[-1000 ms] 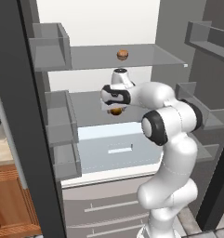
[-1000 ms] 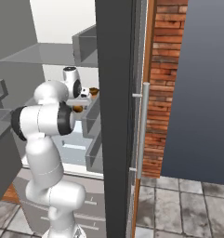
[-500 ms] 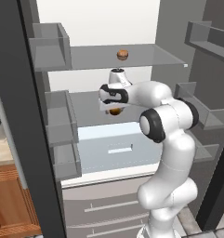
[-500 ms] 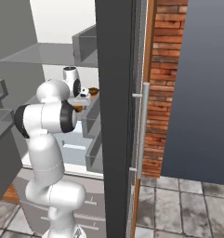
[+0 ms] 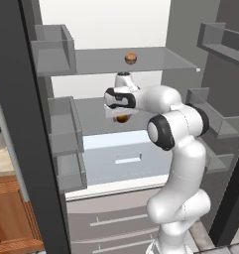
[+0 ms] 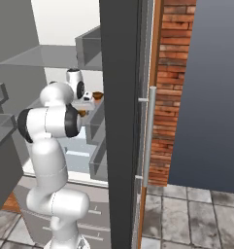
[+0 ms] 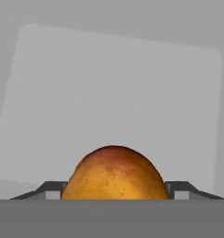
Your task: Pick up the mango and tangerine from the fridge and place one fruit on each plate on the dining counter.
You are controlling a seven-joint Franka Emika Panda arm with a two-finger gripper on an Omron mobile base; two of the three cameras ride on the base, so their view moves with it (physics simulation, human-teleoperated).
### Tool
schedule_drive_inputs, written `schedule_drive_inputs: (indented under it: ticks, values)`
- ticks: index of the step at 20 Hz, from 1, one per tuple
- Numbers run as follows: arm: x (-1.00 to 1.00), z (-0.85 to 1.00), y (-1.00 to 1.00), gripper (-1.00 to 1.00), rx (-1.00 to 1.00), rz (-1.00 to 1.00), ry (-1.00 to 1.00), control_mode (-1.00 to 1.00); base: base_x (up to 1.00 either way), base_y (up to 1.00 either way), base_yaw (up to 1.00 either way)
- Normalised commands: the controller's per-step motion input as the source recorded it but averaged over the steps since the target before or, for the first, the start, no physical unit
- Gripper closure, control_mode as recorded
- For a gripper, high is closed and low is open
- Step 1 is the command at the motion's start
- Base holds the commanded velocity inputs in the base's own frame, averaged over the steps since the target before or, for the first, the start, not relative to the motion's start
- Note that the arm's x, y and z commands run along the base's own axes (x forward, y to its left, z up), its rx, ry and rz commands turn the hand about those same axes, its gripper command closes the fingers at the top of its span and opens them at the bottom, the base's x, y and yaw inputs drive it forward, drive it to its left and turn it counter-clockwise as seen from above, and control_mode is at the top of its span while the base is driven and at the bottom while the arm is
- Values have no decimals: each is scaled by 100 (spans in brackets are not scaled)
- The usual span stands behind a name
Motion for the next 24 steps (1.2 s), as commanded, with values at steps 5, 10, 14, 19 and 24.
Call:
schedule_drive_inputs:
  ticks: [5, 10, 14, 19, 24]
  values:
    - [-41, -2, -1, 100, 0, 0, -11, -100, 0, 0, 0]
    - [-100, 13, -8, 100, 0, -8, -28, -100, 0, 0, 0]
    - [-100, 51, -15, 100, 0, -4, -18, -100, 0, 0, 0]
    - [-100, 73, -13, 100, 0, -7, -10, -100, 0, 0, 0]
    - [-75, 89, -1, 100, 0, -1, 2, -100, 0, 0, 0]
